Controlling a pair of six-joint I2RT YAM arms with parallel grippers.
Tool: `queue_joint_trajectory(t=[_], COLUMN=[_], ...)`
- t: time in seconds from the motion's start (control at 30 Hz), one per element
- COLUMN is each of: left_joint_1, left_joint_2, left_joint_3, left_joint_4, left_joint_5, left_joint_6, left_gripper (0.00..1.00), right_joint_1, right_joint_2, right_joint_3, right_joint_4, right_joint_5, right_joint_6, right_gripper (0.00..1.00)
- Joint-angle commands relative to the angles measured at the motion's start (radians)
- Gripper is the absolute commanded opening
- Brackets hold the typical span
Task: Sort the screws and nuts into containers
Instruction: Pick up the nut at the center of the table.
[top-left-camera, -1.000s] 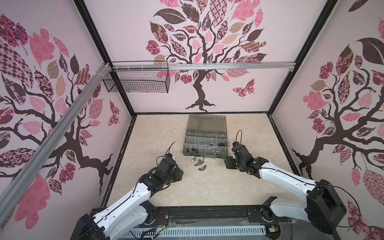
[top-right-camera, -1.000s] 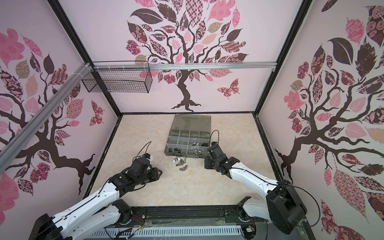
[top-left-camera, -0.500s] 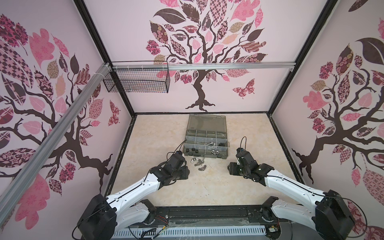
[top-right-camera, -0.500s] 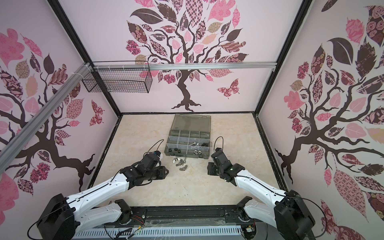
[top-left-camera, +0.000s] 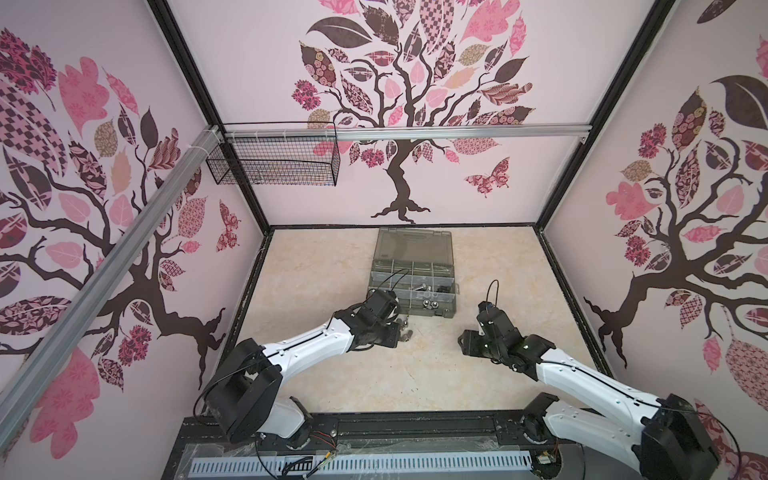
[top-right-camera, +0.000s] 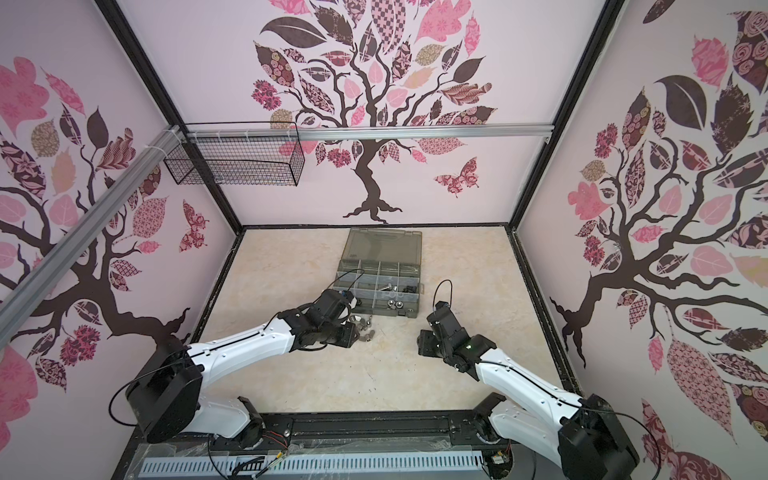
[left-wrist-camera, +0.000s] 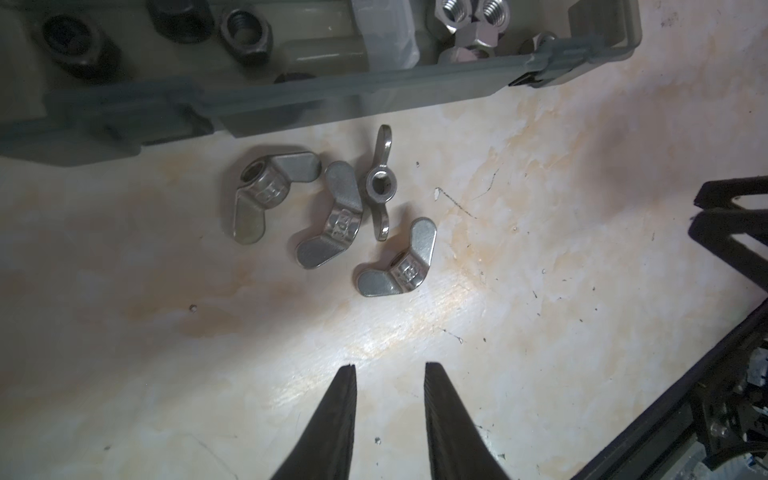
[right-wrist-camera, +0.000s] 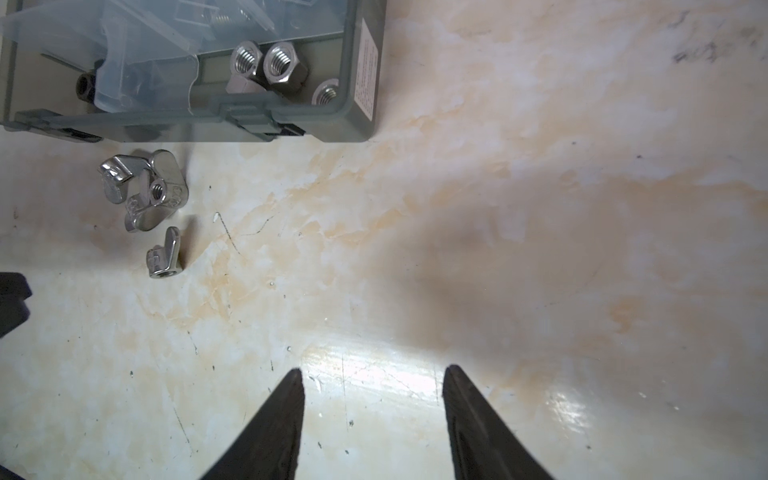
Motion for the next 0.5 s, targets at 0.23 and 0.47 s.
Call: queue_joint_trajectory(t=[0.23, 0.47], left_joint_1=[-0.019, -0.027], left_joint_2=[0.167, 0.236], left_joint_3=[0.152, 0.214], left_joint_4=[-0.008, -0.011], left_joint_5=[0.067, 0.054], left_joint_6=[0.112, 0.15], left_gripper=[0.32, 0.32], right_joint_1=[0.0, 0.0], right_joint_2=[-0.043, -0.049], right_joint_3=[0.003, -0.008], right_joint_4=[-0.031, -0.029], right_joint_5=[0.011, 0.006], right_joint_6=[0.026, 0.041], right_gripper=[0.57, 0.57])
